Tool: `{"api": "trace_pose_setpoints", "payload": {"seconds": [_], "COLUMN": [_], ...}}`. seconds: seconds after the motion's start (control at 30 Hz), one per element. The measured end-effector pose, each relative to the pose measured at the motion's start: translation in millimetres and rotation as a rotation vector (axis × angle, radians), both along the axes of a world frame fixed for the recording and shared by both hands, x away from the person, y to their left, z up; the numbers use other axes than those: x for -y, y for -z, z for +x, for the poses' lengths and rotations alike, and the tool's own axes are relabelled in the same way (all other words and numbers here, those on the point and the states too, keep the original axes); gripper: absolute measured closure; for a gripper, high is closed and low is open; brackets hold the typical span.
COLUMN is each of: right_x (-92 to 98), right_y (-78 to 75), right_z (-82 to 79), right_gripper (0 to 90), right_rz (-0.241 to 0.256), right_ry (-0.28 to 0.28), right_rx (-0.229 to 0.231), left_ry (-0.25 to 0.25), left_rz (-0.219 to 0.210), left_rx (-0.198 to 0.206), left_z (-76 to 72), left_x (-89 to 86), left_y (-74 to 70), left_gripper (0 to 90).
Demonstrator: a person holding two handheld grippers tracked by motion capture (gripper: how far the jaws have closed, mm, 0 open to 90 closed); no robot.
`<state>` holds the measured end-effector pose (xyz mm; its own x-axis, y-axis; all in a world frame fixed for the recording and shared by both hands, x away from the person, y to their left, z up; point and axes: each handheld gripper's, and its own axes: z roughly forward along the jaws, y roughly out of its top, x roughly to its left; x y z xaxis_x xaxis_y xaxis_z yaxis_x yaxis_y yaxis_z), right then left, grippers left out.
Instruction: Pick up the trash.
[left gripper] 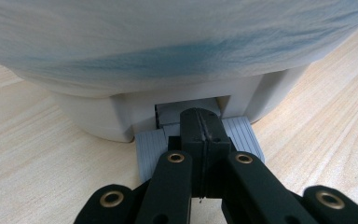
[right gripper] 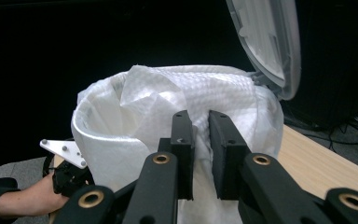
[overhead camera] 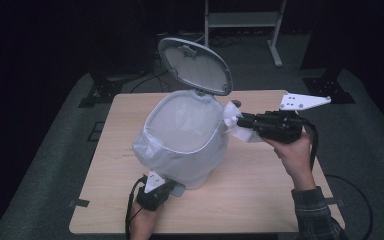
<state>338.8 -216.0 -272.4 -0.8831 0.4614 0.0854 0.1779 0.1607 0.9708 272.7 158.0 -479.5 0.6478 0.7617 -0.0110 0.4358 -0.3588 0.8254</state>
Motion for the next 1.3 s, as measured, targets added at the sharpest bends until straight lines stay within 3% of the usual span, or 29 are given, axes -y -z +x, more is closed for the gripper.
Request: {"api": "trace_pose_setpoints", "payload": {"seconds": [0.53,1.3], "right_x": [-25.1,-56.6], "right_y": [-17.4,-31.2], "right_z": [8.7,19.7], "right_gripper": [79.9,80.6], "right_rz": [0.014,0.021], "right_ry": [-0.034,-0.049], "right_rx": [0.014,0.035], "left_ry": [0.001,-0.001], "left_rz": [0.001,0.001], "left_rx": [0.0,0.003], "left_z": [0.0,-0.1], "left_x": [0.0,0.2], "left_y": [0.0,0.1], "left_gripper": [90.0,90.0]}}
